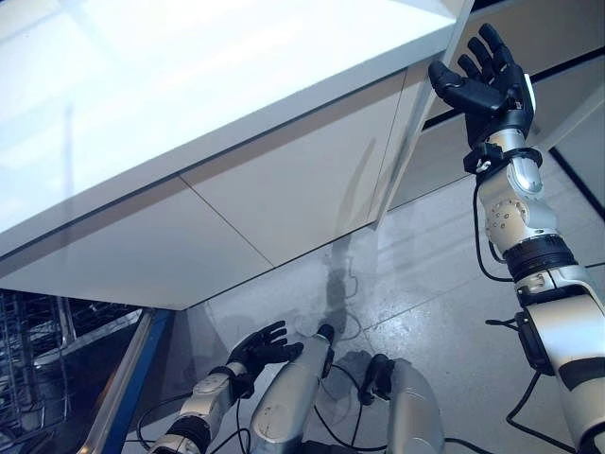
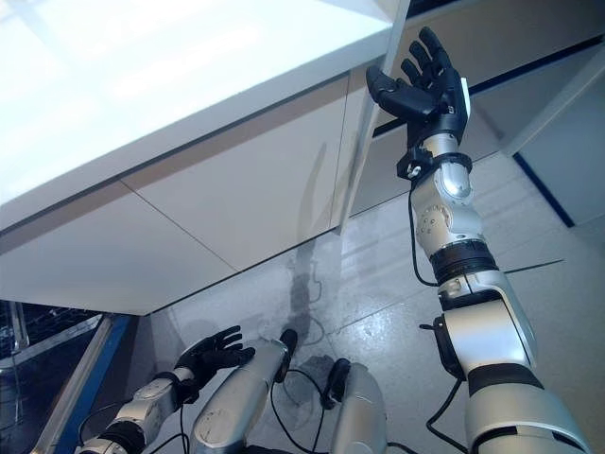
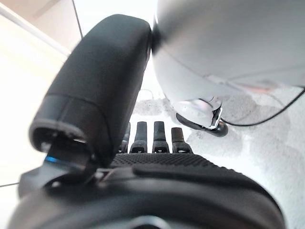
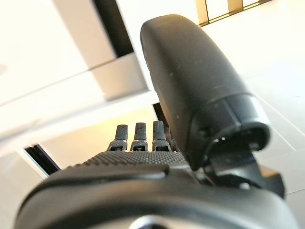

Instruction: Put drinks into fridge and close the fridge

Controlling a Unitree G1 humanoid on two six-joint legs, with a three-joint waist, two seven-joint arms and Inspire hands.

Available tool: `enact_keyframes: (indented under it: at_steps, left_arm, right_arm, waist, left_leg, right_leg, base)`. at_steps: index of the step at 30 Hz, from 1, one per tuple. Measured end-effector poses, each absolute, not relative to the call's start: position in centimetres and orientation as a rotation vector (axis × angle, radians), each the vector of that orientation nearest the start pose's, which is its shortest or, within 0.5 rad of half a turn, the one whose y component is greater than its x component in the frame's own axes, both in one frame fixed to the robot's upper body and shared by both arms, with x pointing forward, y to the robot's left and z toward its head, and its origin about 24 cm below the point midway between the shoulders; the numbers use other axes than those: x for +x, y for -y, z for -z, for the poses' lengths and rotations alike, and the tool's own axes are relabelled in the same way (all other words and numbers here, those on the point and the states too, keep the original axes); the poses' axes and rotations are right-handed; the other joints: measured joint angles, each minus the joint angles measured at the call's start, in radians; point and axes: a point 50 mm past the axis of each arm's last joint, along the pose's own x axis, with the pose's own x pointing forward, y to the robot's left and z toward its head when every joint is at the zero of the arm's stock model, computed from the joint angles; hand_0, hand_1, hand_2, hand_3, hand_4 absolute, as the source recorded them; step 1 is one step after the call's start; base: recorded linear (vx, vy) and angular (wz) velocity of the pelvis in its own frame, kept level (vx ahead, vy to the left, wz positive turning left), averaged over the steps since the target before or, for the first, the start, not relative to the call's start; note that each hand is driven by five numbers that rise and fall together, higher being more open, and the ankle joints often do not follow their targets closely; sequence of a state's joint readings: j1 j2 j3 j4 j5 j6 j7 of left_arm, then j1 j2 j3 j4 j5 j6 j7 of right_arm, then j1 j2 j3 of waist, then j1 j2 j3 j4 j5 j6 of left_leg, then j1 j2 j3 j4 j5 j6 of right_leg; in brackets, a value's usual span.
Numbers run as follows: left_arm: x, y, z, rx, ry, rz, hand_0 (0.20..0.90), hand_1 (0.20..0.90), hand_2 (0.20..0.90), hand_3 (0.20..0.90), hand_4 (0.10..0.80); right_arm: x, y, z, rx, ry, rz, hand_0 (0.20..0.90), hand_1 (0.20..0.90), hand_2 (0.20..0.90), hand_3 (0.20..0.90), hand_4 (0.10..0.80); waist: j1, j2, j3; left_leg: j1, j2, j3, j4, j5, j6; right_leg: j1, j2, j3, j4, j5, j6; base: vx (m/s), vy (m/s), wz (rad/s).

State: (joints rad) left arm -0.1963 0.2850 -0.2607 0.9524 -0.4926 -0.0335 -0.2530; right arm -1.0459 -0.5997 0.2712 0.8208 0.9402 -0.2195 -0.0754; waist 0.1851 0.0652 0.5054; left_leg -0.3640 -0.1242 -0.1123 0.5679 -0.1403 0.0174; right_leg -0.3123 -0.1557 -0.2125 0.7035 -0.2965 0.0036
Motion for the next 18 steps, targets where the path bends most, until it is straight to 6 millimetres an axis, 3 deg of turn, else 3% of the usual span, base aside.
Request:
enact_keyframes:
  at_steps: [6,9,13,14,18]
  left_arm:
    - [19.6,-23.3,10.9,-0.037,-0.826,0.111,0.9,0.9,0.9,0.9,0.8]
    - [18.9,-24.0,11.1,-0.031,-0.85,0.084,0.9,0.9,0.9,0.9,0.8]
    - [16.1,-24.0,12.5,-0.053,-0.931,0.066,0.9,0.9,0.9,0.9,0.8]
    - [15.6,-24.0,12.7,-0.059,-0.945,0.062,0.9,0.9,0.9,0.9,0.8]
    - [13.5,-23.0,13.7,-0.119,-0.991,0.044,0.9,0.9,0.9,0.9,0.8]
  right_arm:
    - [38.1,24.5,-20.0,0.326,0.344,0.082,0.9,0.9,0.9,0.9,0.8]
    - [37.1,25.3,-17.8,0.315,0.298,0.11,0.9,0.9,0.9,0.9,0.8]
    - [33.5,25.6,-8.6,0.342,0.065,0.17,0.9,0.9,0.9,0.9,0.8]
    - [32.7,25.4,-7.2,0.347,0.027,0.17,0.9,0.9,0.9,0.9,0.8]
    - [26.8,25.1,0.9,0.344,-0.244,0.172,0.9,0.9,0.9,0.9,0.8]
  waist:
    - [-0.046,-0.075,-0.044]
    - [-0.076,-0.089,-0.066]
    - [-0.117,-0.096,-0.176]
    - [-0.121,-0.095,-0.191]
    - [-0.158,-0.079,-0.281]
  left_leg:
    - [0.117,0.02,0.046,-0.147,0.032,0.029]
    - [0.146,0.032,0.062,-0.195,0.048,0.038]
    - [0.252,0.044,0.088,-0.358,0.089,0.049]
    - [0.271,0.047,0.093,-0.381,0.095,0.049]
    - [0.347,0.055,0.115,-0.487,0.116,0.054]
  right_leg:
    - [0.1,0.025,0.047,-0.164,0.065,0.029]
    - [0.129,0.038,0.062,-0.241,0.102,0.037]
    - [0.226,0.059,0.086,-0.413,0.164,0.061]
    - [0.243,0.062,0.091,-0.435,0.172,0.063]
    - [0.313,0.08,0.11,-0.549,0.206,0.073]
  base:
    - [0.045,-0.056,-0.27]
    - [0.039,-0.05,-0.26]
    - [0.045,-0.029,-0.25]
    - [0.02,-0.019,-0.18]
    - [-0.012,-0.023,-0.2]
